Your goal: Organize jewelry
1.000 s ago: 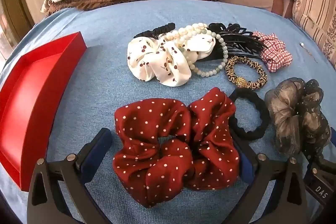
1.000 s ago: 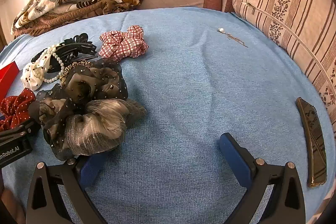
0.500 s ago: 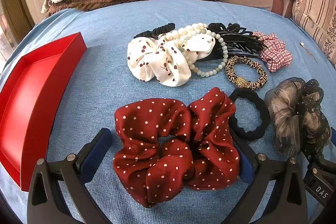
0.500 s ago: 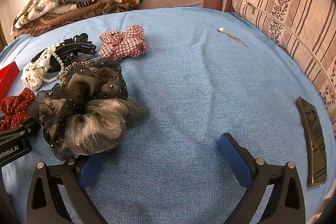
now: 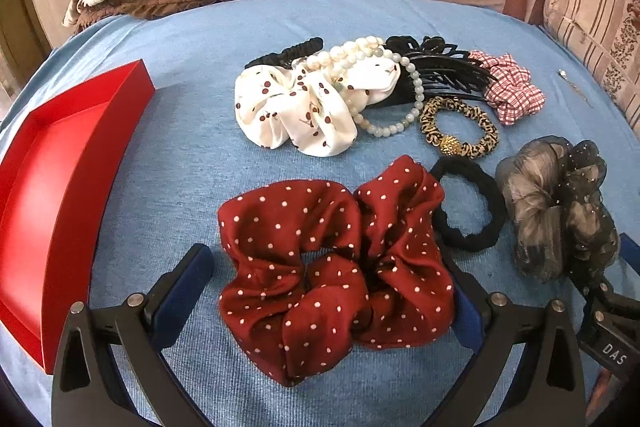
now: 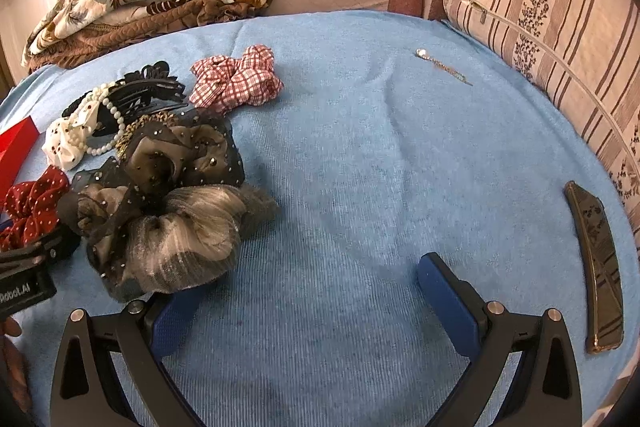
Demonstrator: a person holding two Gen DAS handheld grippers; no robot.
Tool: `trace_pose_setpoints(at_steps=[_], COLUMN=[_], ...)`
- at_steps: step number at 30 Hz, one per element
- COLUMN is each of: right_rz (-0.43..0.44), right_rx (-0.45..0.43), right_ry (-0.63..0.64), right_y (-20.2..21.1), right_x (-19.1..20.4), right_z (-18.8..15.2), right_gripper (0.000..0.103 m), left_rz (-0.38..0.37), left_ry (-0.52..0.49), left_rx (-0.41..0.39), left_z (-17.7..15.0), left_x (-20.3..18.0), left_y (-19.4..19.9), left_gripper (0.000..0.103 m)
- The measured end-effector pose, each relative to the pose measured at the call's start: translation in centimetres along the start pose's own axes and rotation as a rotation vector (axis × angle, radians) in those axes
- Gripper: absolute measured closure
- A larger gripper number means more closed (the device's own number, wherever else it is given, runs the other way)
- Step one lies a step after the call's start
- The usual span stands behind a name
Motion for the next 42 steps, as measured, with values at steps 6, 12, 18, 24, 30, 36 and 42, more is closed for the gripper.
trace_pose_setpoints(at_steps=[6,12,18,24,30,36,42], right_rz=[0.017,0.020,-0.016,-0.039,-0.060,-0.059,-0.071], right_rx=[0.020,0.056,-0.114,-0.205,-0.392,-0.500,-0.550], right_ry=[-0.040,-0.030,-0.068,-0.099,-0.066,-0.060,-0.038], right_y=[0.8,2.3,6.0,8.8,12.8,15.6,17.8], right_x=[-0.2,0.1,-1.3,-1.8,-1.1,-0.3,0.5], right_z=[-0.3,-0.5,1.8,3.5,5.3,5.4,4.8], right_gripper=[0.000,0.000,0.000,0.000,0.000,0.000,0.000], left_rz=[-0.009,0.021,0.063,0.090,0.105,0.083,0.079], left_ry=[-0.010,-0.005,-0.026,-0.019,-0.035,-0.037,-0.024], left_rx=[0.000,-0.029,-0.194,-0.335,-0.418,-0.439,-0.463], left_z=[-0.4,-1.2,-0.4,1.5,2.5,2.0,1.4], left_x=[-0.1,0.7,1.6,2.6,3.0,2.9,3.2], left_y=[0.7,3.4,9.0,15.1,19.0,21.4,23.0], left_gripper=[0.000,0.000,0.000,0.000,0.000,0.000,0.000])
Point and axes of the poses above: each gripper's, at about its wrist camera, not at the fingertips, and y roughly against the way its jaws point, x to its left, z to its top, the point moved 7 cm from there along -y, roughly the way its jaws point, and after that the axes turned 15 degrees about -x, right-handed, at the moved point
